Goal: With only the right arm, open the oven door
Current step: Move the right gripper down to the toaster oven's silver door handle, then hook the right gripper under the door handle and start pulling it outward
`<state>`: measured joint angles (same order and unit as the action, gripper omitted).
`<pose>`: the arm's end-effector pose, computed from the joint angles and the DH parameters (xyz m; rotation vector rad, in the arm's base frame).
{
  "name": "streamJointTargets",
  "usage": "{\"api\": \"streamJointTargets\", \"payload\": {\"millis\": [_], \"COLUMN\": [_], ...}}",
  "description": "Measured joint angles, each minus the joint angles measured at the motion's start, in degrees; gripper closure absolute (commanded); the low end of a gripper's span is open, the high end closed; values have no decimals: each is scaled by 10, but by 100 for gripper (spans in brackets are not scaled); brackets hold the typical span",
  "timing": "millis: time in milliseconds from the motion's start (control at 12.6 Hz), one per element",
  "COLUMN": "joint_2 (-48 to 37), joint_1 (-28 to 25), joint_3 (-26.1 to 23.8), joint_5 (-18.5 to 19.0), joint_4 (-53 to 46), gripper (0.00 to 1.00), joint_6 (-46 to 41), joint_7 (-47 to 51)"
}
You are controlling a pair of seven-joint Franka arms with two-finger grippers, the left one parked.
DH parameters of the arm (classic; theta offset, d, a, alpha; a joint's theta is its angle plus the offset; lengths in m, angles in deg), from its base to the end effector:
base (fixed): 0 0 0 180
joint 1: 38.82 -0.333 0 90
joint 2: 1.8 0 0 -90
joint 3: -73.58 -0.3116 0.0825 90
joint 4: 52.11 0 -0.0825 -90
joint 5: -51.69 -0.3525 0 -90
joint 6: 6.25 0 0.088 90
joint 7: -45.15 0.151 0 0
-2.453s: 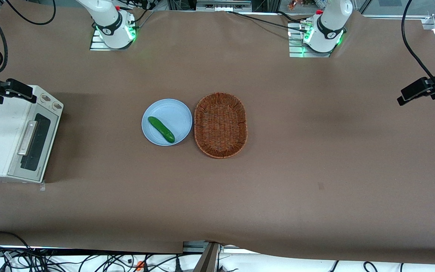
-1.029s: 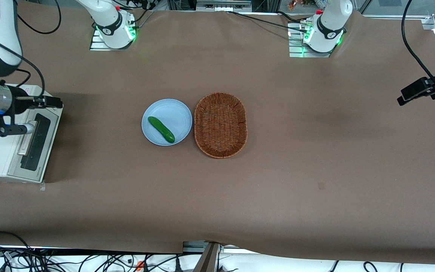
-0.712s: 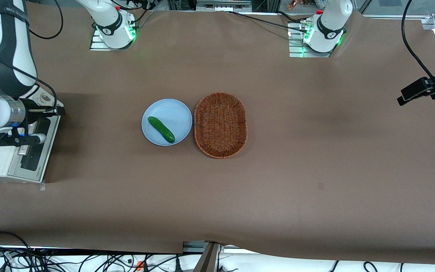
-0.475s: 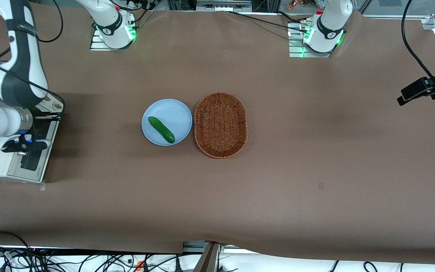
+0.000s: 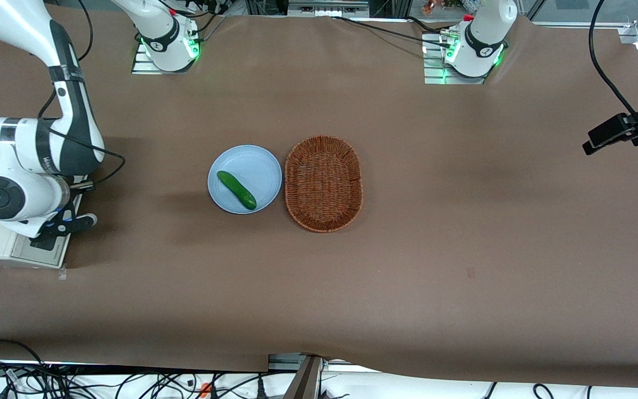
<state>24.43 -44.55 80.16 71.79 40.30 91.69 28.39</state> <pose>0.5935 -0.0499 0.3185 2.7026 0.5383 -0.5794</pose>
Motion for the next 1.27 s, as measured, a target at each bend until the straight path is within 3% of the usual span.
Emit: {"api": "streamJointTargets", "payload": {"millis": [633,1266], "joint_2": [0,0], "joint_1": [4,17], "joint_3": [7,20], "joint_5": [96,110], "joint_4": [4,7], "gripper": [100,100], "joint_6": [2,18], "joint_7": [-120,-160]}}
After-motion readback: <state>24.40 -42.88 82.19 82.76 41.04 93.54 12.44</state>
